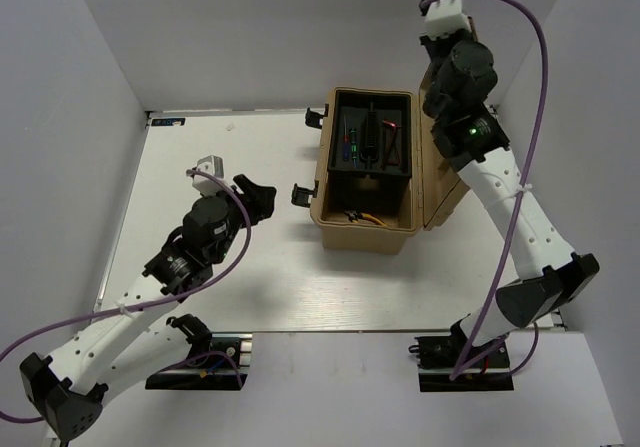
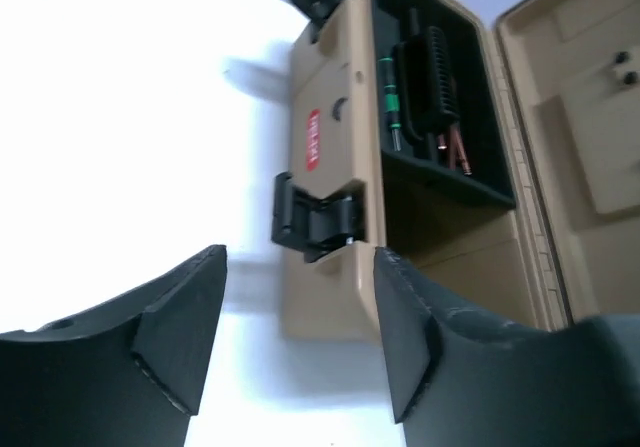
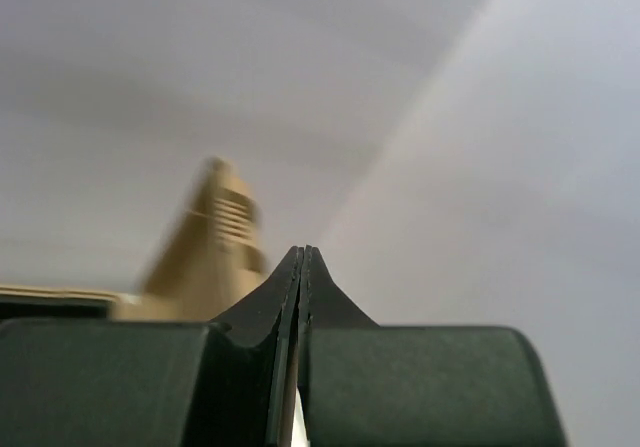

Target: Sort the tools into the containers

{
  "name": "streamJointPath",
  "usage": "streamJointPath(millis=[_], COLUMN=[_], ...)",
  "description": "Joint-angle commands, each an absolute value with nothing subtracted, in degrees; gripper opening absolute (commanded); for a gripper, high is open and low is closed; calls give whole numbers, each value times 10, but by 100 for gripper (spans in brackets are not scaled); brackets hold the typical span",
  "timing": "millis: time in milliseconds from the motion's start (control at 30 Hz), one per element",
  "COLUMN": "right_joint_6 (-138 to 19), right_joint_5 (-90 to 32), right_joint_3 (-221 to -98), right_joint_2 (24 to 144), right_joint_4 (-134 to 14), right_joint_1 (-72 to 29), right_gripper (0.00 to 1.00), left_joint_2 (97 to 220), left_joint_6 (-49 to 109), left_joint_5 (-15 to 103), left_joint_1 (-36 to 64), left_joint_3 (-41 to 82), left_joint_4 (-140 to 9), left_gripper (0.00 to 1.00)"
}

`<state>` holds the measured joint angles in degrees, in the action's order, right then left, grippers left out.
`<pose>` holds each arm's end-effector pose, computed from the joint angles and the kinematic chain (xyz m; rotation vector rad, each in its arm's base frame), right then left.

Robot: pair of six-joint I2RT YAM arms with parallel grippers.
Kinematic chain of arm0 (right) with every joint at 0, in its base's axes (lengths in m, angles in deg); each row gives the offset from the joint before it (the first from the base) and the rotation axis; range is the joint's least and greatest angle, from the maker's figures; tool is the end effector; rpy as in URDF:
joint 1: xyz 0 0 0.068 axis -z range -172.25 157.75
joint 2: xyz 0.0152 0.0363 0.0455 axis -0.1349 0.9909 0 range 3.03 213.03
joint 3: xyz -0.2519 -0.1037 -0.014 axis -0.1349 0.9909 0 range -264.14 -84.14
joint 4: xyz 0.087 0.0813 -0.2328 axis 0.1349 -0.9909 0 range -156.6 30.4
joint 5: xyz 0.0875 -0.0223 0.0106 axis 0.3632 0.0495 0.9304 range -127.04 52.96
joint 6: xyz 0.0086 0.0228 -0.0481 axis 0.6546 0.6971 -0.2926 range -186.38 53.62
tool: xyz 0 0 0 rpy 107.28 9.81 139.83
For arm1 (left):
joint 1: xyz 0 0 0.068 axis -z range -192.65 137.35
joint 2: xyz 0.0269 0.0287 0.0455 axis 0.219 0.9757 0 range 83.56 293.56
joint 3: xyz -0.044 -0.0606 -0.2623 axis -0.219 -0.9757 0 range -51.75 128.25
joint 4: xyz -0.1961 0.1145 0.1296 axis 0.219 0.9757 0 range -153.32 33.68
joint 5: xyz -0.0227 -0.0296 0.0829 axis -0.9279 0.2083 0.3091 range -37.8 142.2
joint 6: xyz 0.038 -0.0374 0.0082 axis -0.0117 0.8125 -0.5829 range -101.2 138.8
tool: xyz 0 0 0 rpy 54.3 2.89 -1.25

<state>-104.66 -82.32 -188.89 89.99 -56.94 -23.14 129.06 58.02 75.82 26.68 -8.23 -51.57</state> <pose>0.2821 0.1394 0.5437 -0.0842 1.3429 -0.5872 0.1525 -0.1065 0.3281 -0.2949 1.8074 -0.6059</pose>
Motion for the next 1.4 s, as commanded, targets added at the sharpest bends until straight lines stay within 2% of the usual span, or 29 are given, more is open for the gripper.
streamJointPath(millis=[0,100,267,300,400,433,467,533,600,633,733,933,1000,1133,1267,1367], right_joint_6=[-1084,-1010,-957,-943,-889,-879,-873,-845,-833,-830,-821,-784,-771,-677,-575,-560], right_joint_5=[-859,-809,-719,-704,-546,-455,-426,-319,-260,-210,-143,35,127,256,326,332], right_joint_3=[-1872,-1881,-1919,-1923,-1919,-1902,-1894,-1889,-1893,-1892,-1906,-1946,-1969,-1987,-1936,-1913], right_joint_2=[866,838,828,832,833,826,827,842,857,862,879,905,922,937,935,921], right_joint_4=[-494,-619,-707,-776,-907,-925,-953,-1018,-1068,-1074,-1107,-1129,-1131,-1074,-980,-942], right_joint_1=[-173,-64,23,46,70,71,71,94,100,101,100,99,98,90,79,57], right_gripper=[0,0,0,0,0,0,0,0,0,0,0,0,0,0,0,0], left_joint_2=[1283,1307,1320,1326,1339,1339,1353,1364,1388,1397,1431,1456,1456,1451,1451,1446], left_joint_6=[568,554,532,525,514,514,514,508,508,503,503,503,503,503,503,503], left_joint_5=[786,786,786,786,810,825,833,852,858,858,863,841,825,809,797,792], left_joint_1=[265,265,265,265,265,265,265,260,255,255,249,238,238,233,228,222], left_joint_3=[-86,-86,-75,-75,-69,-69,-69,-75,-75,-69,-62,-70,-77,-90,-102,-107], left_joint_4=[-485,-485,-497,-497,-497,-497,-504,-515,-529,-529,-529,-548,-555,-566,-572,-577], left_gripper=[72,75,75,75,54,40,37,37,48,60,68,69,69,69,71,71])
